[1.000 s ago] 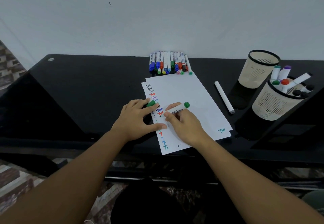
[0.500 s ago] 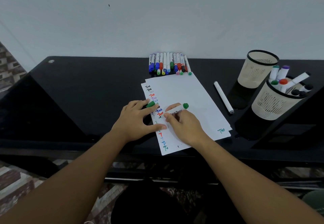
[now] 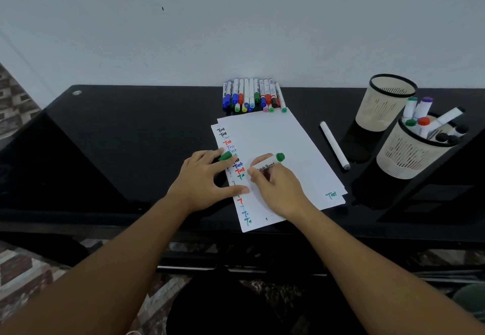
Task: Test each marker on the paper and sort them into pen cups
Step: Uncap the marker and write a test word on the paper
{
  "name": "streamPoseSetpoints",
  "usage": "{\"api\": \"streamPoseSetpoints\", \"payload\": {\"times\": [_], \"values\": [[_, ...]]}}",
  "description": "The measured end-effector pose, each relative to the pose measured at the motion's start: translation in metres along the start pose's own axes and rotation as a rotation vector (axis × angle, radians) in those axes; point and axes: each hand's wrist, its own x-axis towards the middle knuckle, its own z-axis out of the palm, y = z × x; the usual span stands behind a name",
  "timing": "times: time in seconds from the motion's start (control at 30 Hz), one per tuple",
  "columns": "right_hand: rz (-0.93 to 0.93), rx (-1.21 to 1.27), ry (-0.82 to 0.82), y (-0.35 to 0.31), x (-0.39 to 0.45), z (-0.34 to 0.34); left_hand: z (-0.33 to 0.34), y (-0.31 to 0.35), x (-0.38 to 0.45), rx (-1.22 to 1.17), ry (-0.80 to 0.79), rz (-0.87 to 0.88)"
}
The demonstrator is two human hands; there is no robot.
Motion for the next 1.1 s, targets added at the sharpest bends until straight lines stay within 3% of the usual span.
{"api": "streamPoseSetpoints", "payload": {"times": [1.1], "values": [[0.007,-0.025,-0.002,-0.0068,-0.0061,-0.0050,-0.0004,0.0006,0.0000,-0.002,0.013,-0.003]]}}
